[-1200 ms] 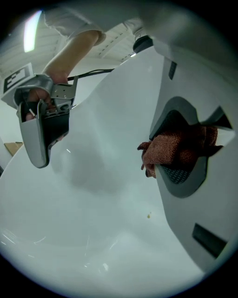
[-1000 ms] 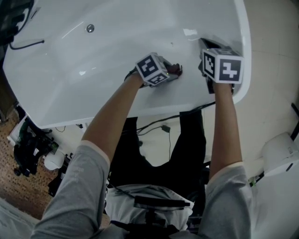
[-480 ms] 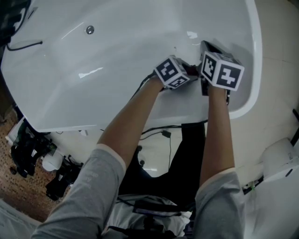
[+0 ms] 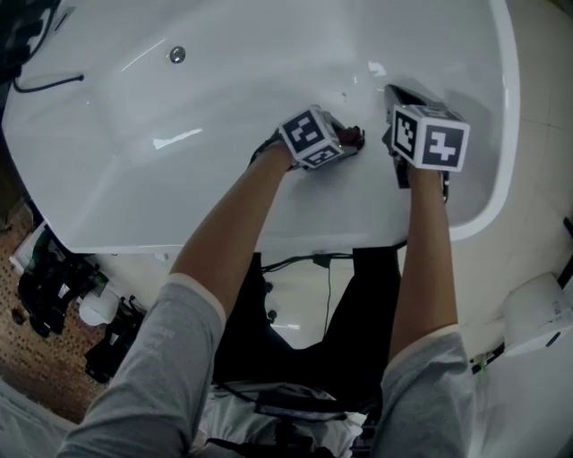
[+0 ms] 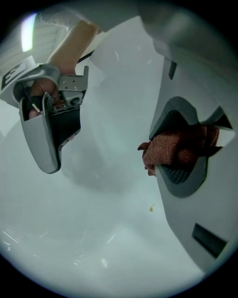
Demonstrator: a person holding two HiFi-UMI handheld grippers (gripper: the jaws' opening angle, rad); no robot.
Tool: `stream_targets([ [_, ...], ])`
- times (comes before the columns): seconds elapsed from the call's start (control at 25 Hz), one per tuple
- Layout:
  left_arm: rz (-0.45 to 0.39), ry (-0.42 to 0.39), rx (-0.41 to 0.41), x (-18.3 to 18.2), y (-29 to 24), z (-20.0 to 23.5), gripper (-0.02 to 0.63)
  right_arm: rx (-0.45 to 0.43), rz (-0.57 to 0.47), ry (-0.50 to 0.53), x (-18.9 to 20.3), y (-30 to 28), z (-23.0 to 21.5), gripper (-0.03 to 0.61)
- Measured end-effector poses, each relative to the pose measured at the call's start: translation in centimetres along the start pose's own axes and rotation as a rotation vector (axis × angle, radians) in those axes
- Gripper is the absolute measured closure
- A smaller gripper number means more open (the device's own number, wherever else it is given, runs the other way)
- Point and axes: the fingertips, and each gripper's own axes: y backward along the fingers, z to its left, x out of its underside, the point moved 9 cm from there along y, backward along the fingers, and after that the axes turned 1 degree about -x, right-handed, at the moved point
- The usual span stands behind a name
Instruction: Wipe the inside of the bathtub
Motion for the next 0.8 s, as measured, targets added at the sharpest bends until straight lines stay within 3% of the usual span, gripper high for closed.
stream_targets([
  [0.28,-0.028,0.021,-0.009,-0.7,-1.6,1.3,0.506,-0.004,0.032,0.058,-1.1,-2.0,-0.5,0.578],
  [0.6,-0.035,-0.007,0.01,-4.0,-5.1,1.7,0.506,-0.025,0.043,0.108,-2.1,-3.7,-0.9,0.578],
  [0.8,-0.018,-0.027,0.03,-3.0,-4.9,2.5,0.506,-0.058,0.054,0.121,-2.9,-4.5,-1.0,0.578],
])
